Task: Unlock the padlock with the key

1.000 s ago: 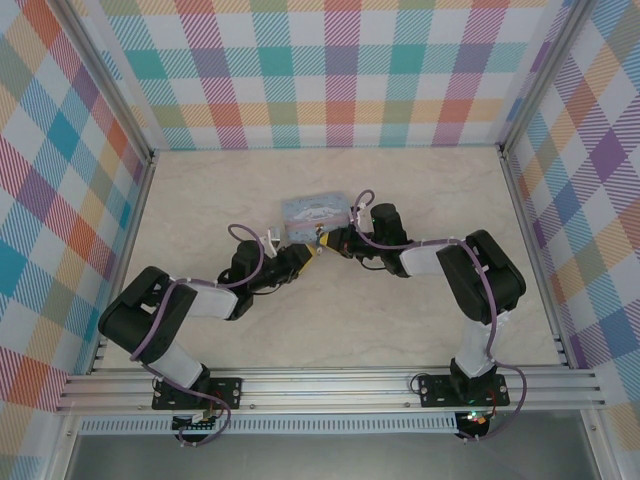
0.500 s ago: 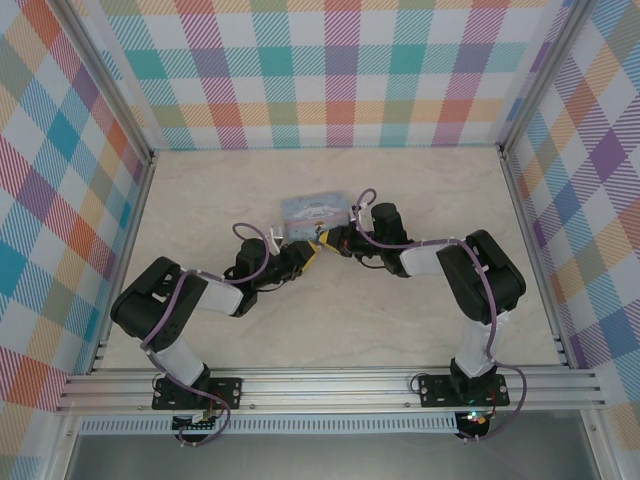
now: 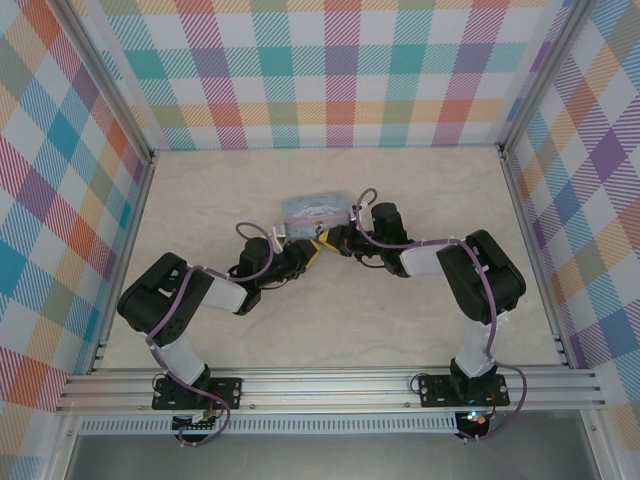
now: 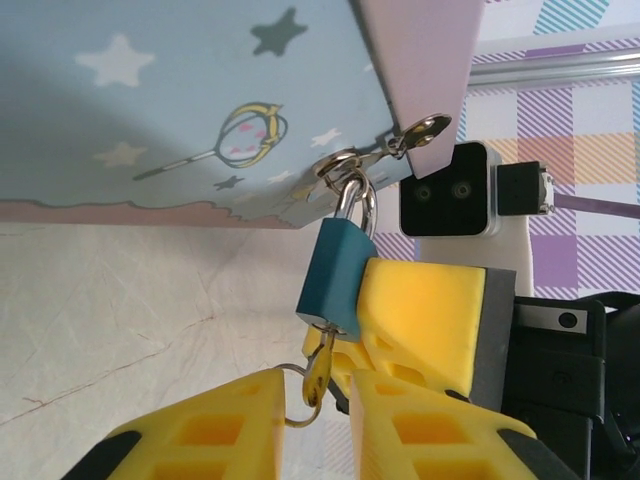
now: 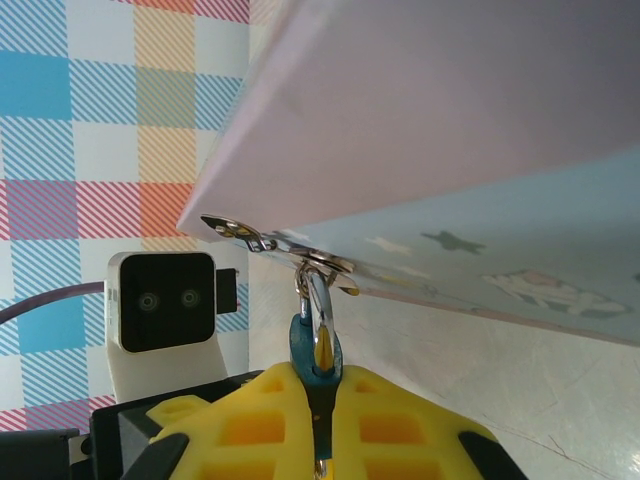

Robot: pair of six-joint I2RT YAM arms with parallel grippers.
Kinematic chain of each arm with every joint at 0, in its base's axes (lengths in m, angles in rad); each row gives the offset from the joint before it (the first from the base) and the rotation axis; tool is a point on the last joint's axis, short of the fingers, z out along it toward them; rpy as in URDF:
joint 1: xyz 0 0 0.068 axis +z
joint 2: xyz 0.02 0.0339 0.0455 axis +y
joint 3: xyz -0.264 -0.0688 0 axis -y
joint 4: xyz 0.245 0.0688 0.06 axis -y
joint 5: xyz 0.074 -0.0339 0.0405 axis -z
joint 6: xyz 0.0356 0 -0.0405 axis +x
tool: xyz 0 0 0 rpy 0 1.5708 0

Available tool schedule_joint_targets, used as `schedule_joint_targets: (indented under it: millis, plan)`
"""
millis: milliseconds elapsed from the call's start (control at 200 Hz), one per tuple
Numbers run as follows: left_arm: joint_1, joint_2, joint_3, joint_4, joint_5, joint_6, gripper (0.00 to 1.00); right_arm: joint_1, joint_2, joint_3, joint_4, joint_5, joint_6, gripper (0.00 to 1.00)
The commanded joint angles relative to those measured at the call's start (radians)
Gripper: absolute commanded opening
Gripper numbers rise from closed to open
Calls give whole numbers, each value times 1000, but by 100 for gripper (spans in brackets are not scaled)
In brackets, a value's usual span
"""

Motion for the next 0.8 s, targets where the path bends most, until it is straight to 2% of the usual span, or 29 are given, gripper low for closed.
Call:
schedule_joint_targets:
  millis: [0,660,795]
  plan:
    - [-7,14,15,57,-23,-8,22,6,-5,9,69,-18,9,9]
    - [-8,34,29,76,-48,-13,20,18,-8,11,57,-22,13,8]
    - [-8,37,32,77,-49,-14,15,21,-8,14,54,-23,13,8]
